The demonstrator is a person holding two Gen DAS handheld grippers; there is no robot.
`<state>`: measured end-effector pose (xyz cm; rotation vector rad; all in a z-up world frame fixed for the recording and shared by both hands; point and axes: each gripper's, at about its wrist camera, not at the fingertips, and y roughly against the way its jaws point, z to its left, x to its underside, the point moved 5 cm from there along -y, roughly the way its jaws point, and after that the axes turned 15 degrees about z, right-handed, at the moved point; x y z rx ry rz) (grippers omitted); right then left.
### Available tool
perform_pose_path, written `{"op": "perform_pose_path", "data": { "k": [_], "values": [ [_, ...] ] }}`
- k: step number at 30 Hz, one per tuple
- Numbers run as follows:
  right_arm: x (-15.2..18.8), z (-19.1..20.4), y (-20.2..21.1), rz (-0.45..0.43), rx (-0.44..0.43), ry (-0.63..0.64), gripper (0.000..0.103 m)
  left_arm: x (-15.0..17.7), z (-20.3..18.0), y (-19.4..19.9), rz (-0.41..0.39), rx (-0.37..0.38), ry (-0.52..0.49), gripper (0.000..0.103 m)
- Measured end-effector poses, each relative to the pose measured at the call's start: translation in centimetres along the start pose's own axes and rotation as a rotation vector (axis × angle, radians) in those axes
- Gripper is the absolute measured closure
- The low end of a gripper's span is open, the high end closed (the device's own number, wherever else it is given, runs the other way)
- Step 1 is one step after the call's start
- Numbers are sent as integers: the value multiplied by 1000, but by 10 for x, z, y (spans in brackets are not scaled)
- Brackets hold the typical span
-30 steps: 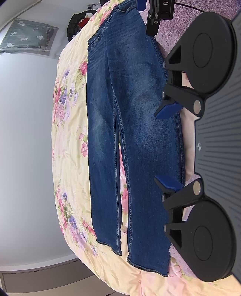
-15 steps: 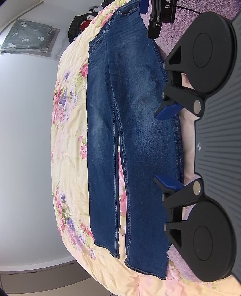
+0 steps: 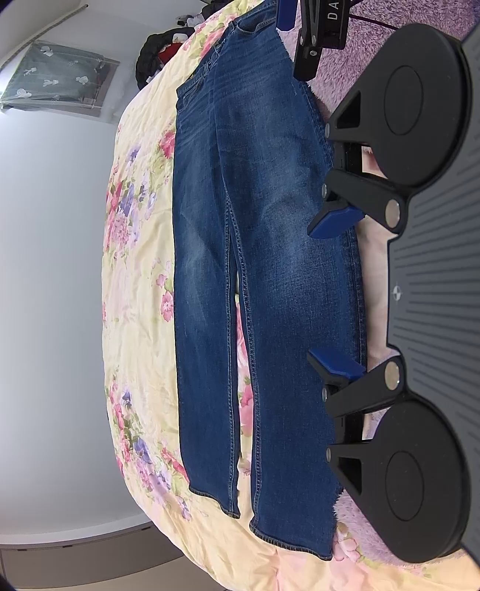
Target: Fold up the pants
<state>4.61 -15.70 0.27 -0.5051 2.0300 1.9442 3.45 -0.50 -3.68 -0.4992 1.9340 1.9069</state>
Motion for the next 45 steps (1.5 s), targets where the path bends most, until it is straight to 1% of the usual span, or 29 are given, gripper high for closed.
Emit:
{"op": "perform_pose_path", "data": {
  "k": [4,7,10,12,13,15,16,19,21,23,24,26,27,29,30,31,32,34,36,37,41,44,45],
  "values": [
    [-1,-1,-2,2,-5,2,21,-2,0,-1,1,1,-22,23],
    [-9,-9,-4,-28,-33,15,21,-9,9,1,-5,-10,-64,25],
    [-23,-32,-6,-58,-59,11,21,-24,36,5,-11,-50,-73,29],
    [-35,-55,-6,-76,-65,-4,21,-33,58,8,-15,-86,-87,33],
    [-42,-68,-6,-84,-56,-15,21,-37,69,10,-17,-106,-99,35],
    [-55,-93,-4,-102,-22,-40,21,-46,94,12,-15,-155,-111,40],
    [-64,-108,-2,-103,-1,-48,21,-50,106,13,-13,-179,-118,41],
    [-86,-148,5,-78,33,-49,21,-59,142,12,19,-226,-139,42],
    [-99,-171,9,-47,37,-29,22,-62,163,7,48,-259,-168,42],
    [-111,-195,14,-18,68,-27,23,-62,181,-1,85,-279,-208,44],
    [-116,-207,15,-3,86,-27,25,-61,189,-6,103,-288,-225,44],
    [-125,-232,16,14,126,-14,37,-52,202,-18,146,-309,-288,44],
    [-128,-243,16,18,152,1,39,-46,207,-26,167,-320,-328,44],
    [-128,-263,11,21,192,40,47,-33,220,-44,232,-341,-390,44],
    [-127,-271,6,30,204,55,49,-26,225,-53,268,-346,-412,44],
    [-123,-280,-1,42,214,64,53,-18,231,-62,301,-353,-445,44],
    [-119,-288,-8,54,223,62,61,-11,233,-71,322,-369,-483,44],
    [-107,-301,-27,91,226,44,66,4,238,-86,368,-392,-552,44],
    [-94,-310,-46,130,243,37,69,15,239,-100,398,-391,-602,44],
    [-88,-313,-56,147,256,37,70,19,239,-106,401,-396,-620,44],
    [-63,-318,-84,199,275,27,71,20,234,-129,389,-447,-638,44],
    [-49,-317,-98,223,285,59,71,20,226,-141,384,-476,-658,44],
    [-46,-316,-101,229,286,75,71,18,226,-142,392,-484,-647,47]
  ]
}}
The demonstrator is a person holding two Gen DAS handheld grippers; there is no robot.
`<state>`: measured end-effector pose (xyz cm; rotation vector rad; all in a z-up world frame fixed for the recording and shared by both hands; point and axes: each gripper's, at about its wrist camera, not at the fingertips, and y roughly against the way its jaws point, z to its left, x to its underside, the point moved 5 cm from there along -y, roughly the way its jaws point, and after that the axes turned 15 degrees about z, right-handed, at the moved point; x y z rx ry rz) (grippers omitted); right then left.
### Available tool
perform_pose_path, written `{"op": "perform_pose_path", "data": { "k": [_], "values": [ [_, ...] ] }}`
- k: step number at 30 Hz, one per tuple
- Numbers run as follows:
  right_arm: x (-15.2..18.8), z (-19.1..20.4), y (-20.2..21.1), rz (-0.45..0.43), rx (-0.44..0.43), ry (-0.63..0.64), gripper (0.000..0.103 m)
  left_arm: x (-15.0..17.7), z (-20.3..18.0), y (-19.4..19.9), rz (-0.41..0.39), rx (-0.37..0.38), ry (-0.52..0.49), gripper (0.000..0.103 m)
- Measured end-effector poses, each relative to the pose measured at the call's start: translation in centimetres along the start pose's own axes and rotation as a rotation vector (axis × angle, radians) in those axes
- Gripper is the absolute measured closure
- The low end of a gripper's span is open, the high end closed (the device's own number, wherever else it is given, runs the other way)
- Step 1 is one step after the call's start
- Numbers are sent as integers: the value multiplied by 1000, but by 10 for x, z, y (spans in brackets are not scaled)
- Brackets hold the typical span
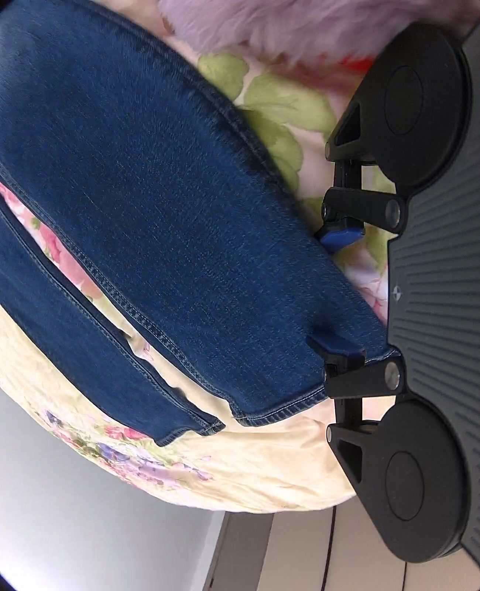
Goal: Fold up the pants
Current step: 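Grasp the jeans waistband with the right gripper while the left grasps the leg hems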
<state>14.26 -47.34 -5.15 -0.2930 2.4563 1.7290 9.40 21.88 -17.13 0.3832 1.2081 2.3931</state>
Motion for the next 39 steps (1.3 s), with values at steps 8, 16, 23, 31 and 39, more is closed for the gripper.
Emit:
{"op": "perform_pose_path", "data": {
  "k": [8,16,23,31,39],
  "values": [
    [22,-6,0,-28,6,90,73,-5,33,31,-60,88,242,94],
    [46,21,-19,-15,24,304,75,-27,65,76,-131,27,421,98],
    [64,35,-57,-25,76,371,63,-31,86,100,-141,40,504,98],
    [64,54,-68,-160,171,389,56,-29,93,103,-122,85,581,98],
    [74,54,-29,-332,221,328,79,-20,96,103,-146,106,662,99]
  ]
}}
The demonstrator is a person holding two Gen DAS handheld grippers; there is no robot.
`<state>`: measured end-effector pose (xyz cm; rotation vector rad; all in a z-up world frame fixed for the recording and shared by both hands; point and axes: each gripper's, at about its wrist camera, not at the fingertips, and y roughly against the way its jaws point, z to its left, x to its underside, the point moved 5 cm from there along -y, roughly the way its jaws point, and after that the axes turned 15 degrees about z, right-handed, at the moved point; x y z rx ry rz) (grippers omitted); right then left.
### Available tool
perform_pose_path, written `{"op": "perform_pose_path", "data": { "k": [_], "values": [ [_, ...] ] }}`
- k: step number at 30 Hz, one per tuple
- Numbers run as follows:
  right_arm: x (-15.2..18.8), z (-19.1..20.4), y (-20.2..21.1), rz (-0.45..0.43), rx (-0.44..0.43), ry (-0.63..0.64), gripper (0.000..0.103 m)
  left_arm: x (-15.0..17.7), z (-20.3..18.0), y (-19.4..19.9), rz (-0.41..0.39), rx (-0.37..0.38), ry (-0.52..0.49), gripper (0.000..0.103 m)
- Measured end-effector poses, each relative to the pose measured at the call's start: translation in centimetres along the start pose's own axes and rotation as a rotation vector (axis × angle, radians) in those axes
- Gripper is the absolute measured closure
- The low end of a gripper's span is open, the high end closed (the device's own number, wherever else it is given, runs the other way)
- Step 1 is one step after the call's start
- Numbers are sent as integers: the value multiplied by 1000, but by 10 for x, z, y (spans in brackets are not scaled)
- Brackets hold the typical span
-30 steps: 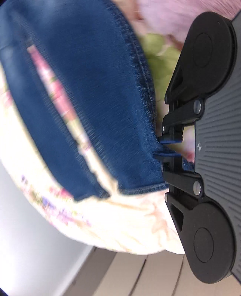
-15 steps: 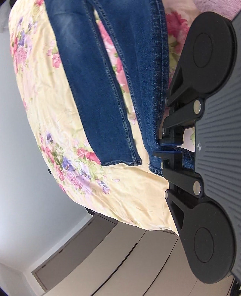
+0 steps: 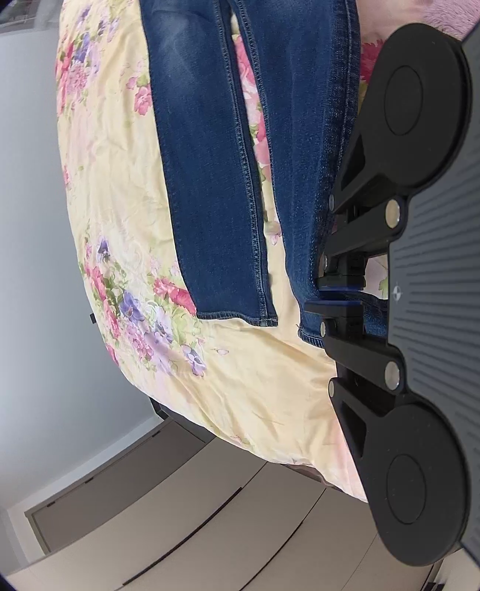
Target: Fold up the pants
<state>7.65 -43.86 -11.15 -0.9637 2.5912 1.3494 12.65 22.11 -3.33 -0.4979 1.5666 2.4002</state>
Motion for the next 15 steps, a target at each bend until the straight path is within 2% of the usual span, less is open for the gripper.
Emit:
{"op": "perform_pose_path", "data": {
  "k": [3,9,12,15],
  "values": [
    [-18,-13,17,-63,38,-61,83,-5,7,3,-15,5,48,99],
    [-78,-76,45,-167,68,-265,85,-31,31,18,-51,6,160,99],
    [-114,-103,42,-163,44,-354,85,-52,33,13,-45,-9,158,100],
    [-155,-108,15,-117,54,-345,85,-74,26,-9,-20,-43,136,100]
  ]
}}
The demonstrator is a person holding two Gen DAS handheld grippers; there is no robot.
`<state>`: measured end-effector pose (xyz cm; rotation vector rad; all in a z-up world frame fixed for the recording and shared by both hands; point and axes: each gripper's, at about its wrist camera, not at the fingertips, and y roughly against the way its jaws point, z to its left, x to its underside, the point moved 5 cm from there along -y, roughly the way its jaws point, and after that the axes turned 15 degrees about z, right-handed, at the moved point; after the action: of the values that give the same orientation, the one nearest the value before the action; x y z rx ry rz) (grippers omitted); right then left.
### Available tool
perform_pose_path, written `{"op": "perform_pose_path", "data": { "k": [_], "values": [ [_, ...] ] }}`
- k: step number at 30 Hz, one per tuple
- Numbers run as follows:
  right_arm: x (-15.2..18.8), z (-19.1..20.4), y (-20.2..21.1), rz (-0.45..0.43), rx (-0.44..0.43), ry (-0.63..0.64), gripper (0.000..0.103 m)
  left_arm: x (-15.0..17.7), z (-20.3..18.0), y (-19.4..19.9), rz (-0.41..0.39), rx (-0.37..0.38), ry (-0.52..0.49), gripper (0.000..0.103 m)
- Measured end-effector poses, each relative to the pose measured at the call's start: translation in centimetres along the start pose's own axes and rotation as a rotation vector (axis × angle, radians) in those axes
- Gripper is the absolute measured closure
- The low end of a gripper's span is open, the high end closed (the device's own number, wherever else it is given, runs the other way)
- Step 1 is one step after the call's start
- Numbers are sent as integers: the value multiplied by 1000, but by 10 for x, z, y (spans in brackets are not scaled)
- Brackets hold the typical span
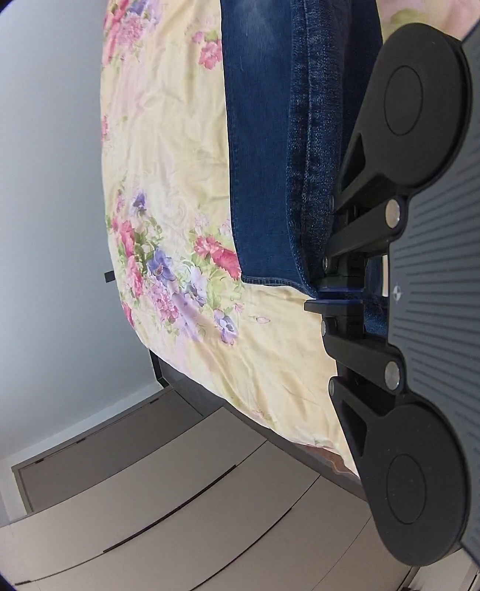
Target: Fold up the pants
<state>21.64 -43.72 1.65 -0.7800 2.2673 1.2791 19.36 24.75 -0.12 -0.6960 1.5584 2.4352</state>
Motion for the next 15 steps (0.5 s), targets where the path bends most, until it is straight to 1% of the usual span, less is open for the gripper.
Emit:
{"op": "perform_pose_path", "data": {
  "k": [6,8,11,15],
  "values": [
    [-67,36,-77,59,46,64,86,-54,-22,-62,48,-25,0,100],
    [-89,45,-109,92,56,80,86,-74,-32,-84,63,-40,-8,100],
    [-105,63,-152,146,65,107,86,-102,-45,-118,93,-38,-18,99],
    [-112,85,-208,216,65,141,86,-122,-66,-163,149,-53,-65,99]
  ]
}}
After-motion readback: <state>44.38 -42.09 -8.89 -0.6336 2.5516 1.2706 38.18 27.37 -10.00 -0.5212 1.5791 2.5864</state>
